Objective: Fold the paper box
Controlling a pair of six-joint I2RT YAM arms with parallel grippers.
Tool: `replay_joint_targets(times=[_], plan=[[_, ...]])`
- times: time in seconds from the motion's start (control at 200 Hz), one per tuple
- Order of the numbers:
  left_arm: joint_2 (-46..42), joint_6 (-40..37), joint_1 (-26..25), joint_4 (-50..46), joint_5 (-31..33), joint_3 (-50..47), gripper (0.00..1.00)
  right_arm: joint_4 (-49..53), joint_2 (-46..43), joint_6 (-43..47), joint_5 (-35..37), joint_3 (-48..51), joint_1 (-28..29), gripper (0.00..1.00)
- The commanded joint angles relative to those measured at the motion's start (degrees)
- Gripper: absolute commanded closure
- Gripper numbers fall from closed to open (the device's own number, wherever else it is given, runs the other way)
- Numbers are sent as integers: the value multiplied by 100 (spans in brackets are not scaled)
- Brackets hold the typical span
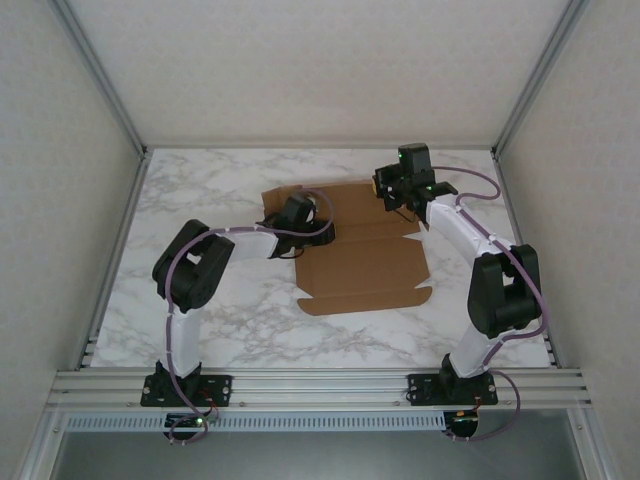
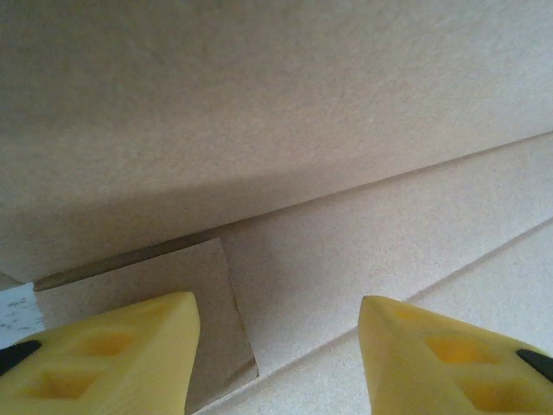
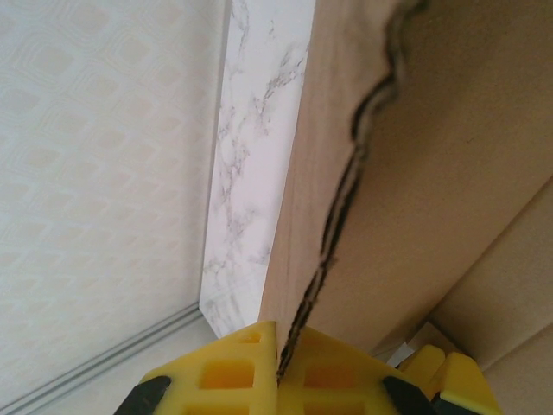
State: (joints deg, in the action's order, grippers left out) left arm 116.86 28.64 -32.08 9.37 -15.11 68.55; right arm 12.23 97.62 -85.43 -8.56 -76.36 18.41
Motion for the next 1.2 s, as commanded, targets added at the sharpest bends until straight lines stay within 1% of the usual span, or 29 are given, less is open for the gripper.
replay_joint_targets(times=[0.0,0.105,0.225,0.31,0.596,0.701,0.861,1.036,1.192], plan=[[142,-87,-36,-452,249,28,47,314,-160,237,143,-67,51,99],[-159,-232,5,-649,338,117,46,304,-206,340,193,-28,32,100],[-461,-382,71,-928,411,160,47,-160,-300,501,194,206,20,100],[-634,-456,83,-1006,481,80,46,-518,-382,604,182,456,19,100],[-971,-448,72,-1080,550,-131,47,-1139,-652,793,188,1184,3,100],[-1264,-456,70,-1136,510,-206,47,-1244,-665,878,199,1340,-10,100],[-1775,-509,71,-1318,519,-346,46,-1785,-690,828,184,1673,-21,100],[-2214,-554,70,-1598,471,-443,46,-2065,-722,791,197,1854,-21,100],[-2816,-551,79,-1708,427,-576,47,-2383,-802,825,158,2022,-34,100]])
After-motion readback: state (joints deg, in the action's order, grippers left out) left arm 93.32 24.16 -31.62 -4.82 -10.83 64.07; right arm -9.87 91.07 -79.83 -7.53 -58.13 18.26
